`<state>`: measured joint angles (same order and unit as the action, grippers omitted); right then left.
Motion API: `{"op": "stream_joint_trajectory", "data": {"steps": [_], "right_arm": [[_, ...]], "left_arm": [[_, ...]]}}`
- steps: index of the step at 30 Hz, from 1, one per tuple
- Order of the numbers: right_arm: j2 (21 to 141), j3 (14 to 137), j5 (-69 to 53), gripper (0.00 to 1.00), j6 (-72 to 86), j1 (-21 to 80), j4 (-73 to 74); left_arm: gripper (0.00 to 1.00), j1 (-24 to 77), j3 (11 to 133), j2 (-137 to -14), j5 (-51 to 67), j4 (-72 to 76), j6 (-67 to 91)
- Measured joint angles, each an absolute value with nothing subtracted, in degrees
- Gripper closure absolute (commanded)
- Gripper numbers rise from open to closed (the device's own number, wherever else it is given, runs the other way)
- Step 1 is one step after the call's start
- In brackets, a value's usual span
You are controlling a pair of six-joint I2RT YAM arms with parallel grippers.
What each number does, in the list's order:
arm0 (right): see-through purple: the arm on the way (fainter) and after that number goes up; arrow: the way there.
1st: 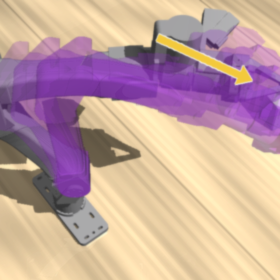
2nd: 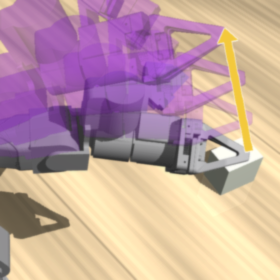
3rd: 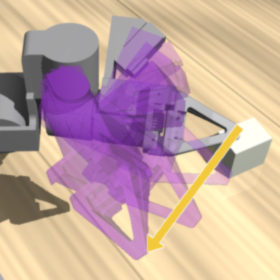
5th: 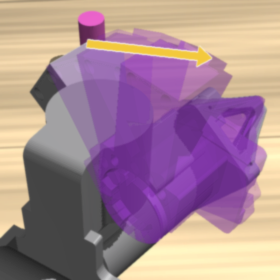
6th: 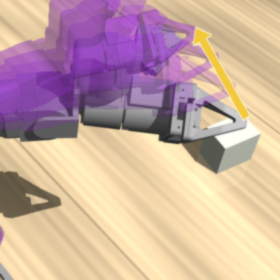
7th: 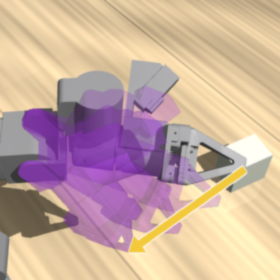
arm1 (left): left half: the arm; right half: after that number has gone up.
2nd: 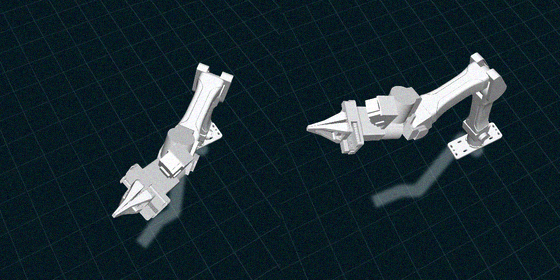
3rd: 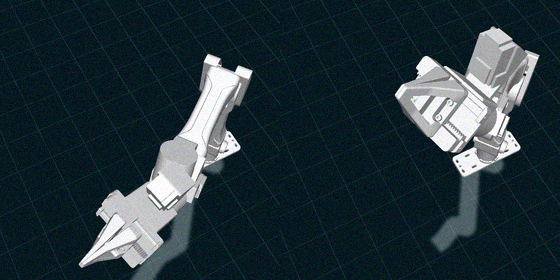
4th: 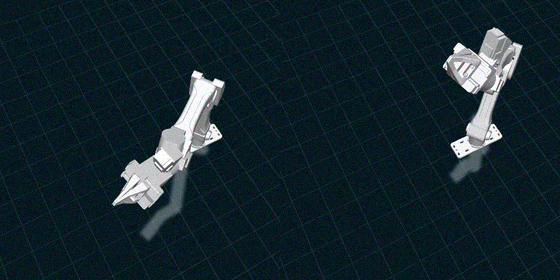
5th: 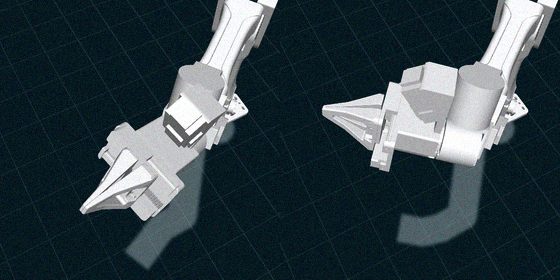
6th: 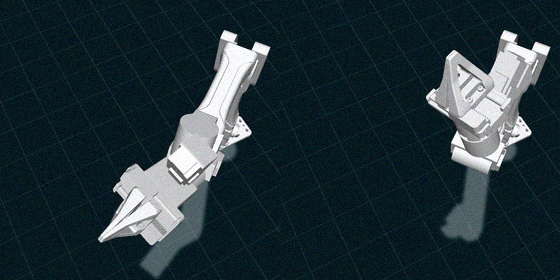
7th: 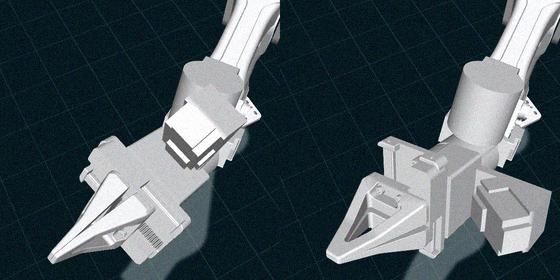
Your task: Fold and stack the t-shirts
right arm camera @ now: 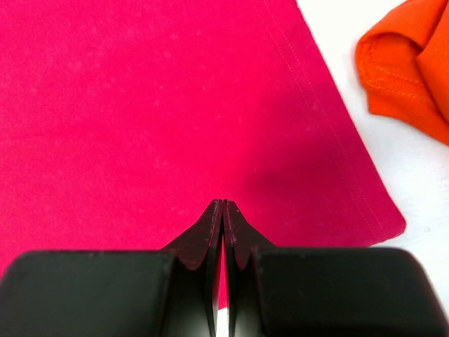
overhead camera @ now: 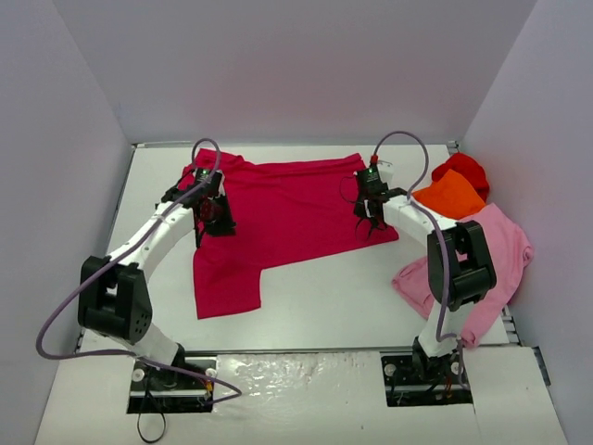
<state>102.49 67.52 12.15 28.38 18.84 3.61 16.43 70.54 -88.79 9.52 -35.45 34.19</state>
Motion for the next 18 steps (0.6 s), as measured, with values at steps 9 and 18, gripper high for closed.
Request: {"op": "stream_joint_trajectory", "data": {"steps": [9,18], "right_arm": [[103.24,59.36,12.52,1.0,28.73,21.49,0.91],[100.64,52.51,15.45,1.0,29.2,24.34,-5.83]], "left_arm": [[1.0,16.29,70.59,-98.47,16.88,-32.2,38.24],[1.0,14.99,70.35,-90.22,19.71,-34.18,38.61]]}}
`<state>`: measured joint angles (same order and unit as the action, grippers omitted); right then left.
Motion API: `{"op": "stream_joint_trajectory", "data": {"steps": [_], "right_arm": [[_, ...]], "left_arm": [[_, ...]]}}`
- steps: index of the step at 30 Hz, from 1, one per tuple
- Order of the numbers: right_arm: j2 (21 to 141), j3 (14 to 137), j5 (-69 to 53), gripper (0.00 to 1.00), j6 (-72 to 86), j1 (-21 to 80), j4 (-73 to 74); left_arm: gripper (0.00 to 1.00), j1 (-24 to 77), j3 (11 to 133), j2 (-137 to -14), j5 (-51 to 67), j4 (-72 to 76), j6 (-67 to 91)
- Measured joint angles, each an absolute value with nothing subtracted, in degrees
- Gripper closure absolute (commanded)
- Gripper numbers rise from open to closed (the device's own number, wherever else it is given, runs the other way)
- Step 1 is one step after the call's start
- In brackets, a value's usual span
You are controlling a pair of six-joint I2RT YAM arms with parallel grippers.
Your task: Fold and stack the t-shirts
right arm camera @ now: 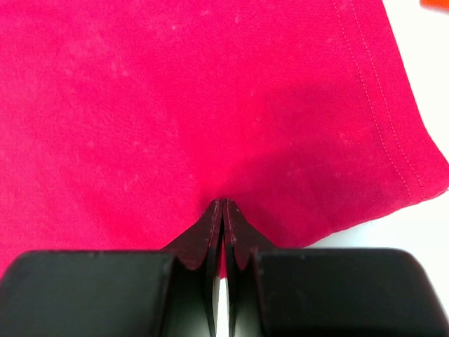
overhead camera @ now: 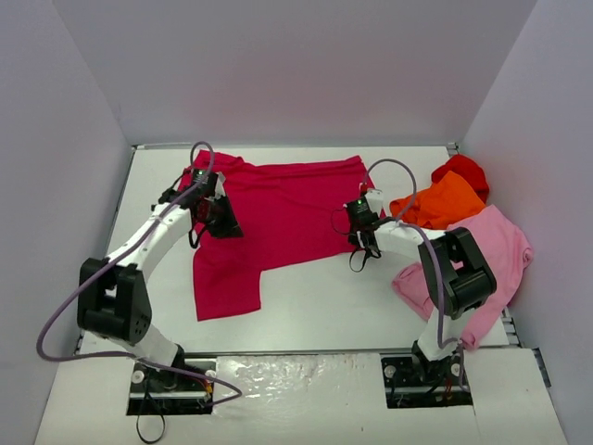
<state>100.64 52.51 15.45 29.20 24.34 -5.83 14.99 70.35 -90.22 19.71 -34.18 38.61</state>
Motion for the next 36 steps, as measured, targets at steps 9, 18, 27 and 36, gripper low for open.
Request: {"op": "stream_joint_trajectory", "data": {"steps": [9,18,27,36], "right_arm": [[91.07,42.69,15.8,1.0,33.25,28.86,-3.56],[79.64,37.59,18.42,0.63,37.47,30.89,7.63],[77.19,51.85,17.76,0.91,39.34,41.26,6.89],[107.59,74.09,5.08,1.0,38.43,65.39,-4.07]], "left_arm": [[1.0,9.84,71.01,-72.47,19.38,-45.12,34.6],[1.0,7.65,71.01,-64.11,17.03,-54.69,31.36],[1.0,7.42,68.12,-59.33,13.06,-54.24,31.13],[1.0,6.71,69.25,-61.81,10.45,-56.7,30.36]]}}
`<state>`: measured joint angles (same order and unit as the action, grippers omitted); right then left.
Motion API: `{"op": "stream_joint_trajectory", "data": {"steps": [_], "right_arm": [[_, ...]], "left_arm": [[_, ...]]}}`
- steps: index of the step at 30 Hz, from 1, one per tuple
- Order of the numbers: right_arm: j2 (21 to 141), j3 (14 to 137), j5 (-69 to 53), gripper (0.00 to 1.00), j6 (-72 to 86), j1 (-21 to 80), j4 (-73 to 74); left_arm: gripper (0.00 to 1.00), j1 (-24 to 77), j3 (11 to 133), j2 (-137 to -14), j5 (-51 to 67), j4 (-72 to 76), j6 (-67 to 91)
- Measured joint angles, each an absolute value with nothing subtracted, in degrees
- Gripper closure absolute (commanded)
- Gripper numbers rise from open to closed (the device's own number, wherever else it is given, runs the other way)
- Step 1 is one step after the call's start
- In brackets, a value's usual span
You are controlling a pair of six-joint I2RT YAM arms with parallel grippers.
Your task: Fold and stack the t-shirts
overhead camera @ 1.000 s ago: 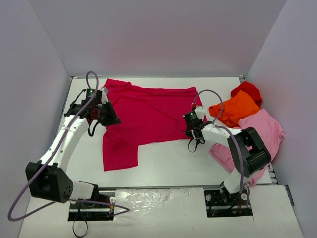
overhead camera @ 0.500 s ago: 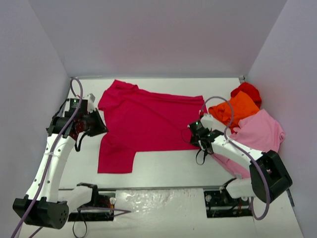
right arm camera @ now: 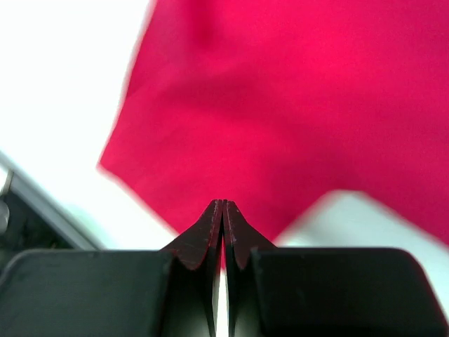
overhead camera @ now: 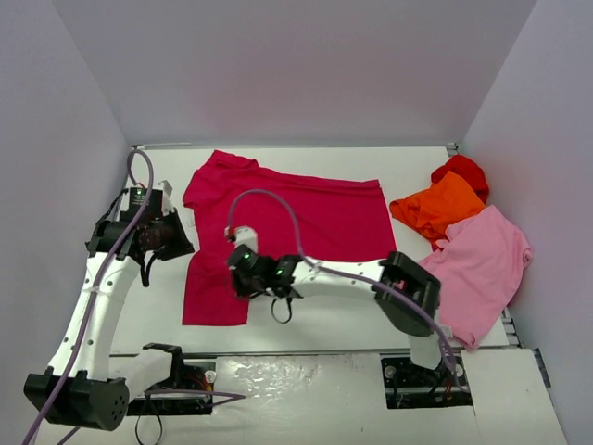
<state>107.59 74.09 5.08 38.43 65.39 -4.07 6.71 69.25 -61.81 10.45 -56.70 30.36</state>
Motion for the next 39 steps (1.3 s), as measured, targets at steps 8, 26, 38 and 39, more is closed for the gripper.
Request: {"op": "stream_joint_trajectory", "data": {"steps": [8,26,38,39], "right_arm": [[118.57,81.99,-3.19,1.0,36.73,70.93,-6.24],[131.13,91.29,-12.51,1.0,34.89,71.1,-13.55],[125.74,82.42,-12.35,1.0,35.72,77.25,-15.7],[125.36,82.14,-12.35,1.0,35.62,77.7,-15.17]], "left_arm": [[1.0,6.24,73.96,-51.97,3.81,-61.88,30.42],[1.0,6.02,69.69,-43.98,-0.71,-67.94,31.11],[1.0,6.02,69.6,-44.63,-1.08,-67.49,29.95],[1.0,6.02,69.58,-44.62,-1.08,-67.43,29.95]]}}
